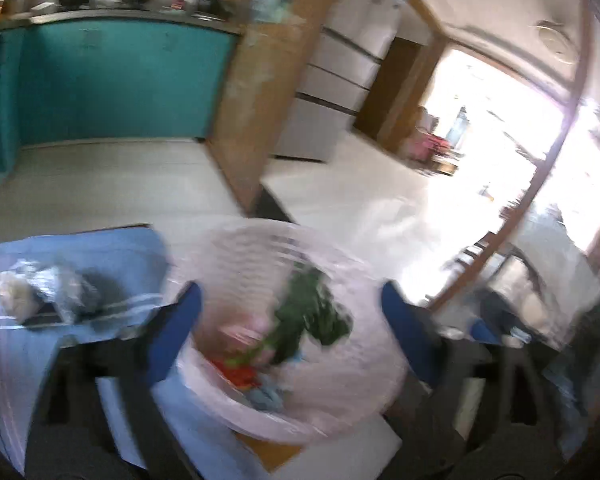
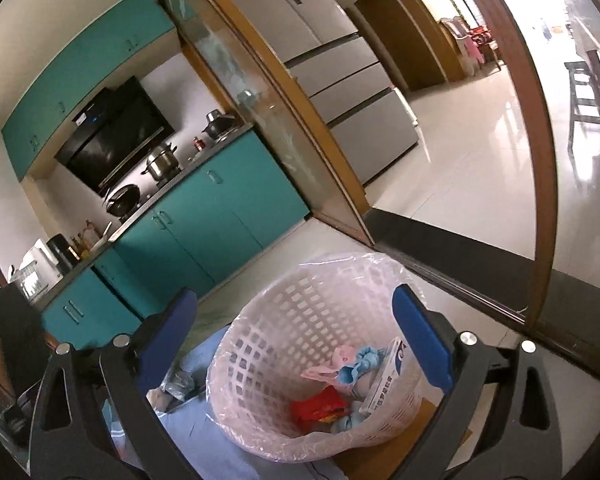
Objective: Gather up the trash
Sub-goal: 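Grasp the clear plastic bag with the right gripper while the left grasps the white bag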
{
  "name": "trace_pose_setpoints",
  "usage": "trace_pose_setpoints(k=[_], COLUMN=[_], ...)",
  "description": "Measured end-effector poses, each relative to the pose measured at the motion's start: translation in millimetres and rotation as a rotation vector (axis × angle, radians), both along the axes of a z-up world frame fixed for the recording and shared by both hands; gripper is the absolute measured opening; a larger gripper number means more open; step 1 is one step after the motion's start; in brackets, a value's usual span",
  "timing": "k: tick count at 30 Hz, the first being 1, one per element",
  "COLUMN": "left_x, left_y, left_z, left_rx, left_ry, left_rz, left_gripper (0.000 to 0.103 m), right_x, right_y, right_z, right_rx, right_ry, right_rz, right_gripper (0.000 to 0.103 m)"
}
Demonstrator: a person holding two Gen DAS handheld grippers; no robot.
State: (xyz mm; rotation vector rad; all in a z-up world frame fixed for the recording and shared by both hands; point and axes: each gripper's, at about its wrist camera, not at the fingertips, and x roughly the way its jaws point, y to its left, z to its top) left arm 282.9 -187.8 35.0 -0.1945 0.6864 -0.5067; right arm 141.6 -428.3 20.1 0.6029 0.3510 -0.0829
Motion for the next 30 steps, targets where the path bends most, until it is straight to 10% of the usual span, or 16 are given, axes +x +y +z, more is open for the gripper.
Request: trace_pose_setpoints(k=[16,21,23,30], left_x=[50.7,88.6,99.2,74.1], left_y=[197.0,197.8,200.7,218.5], left_z=[-75.7,-102.7,-111.1,-95.8], left_rx=[0.291,0.32,0.284,0.205], left_ry=[0.029,0.09,0.14,0.117], left_rz=[0.275,0.216,0.198,0.186], left_gripper=[0.094,0.079,0.046,0.032], right_x=[38.5,50.6,54.6,82.8], right_y=[112.2,163.4,173.1,210.1], right_z=[-8.9,-23.5,-27.0,-39.1], right_rx=[-0.243,-0.41,-0.419,-0.46], right_ry=[0.128,0.189,0.198,0.22], right_rz=[0.373,0.464,0.487,0.568], right_gripper=[0.096,0.096,0.096,0.096])
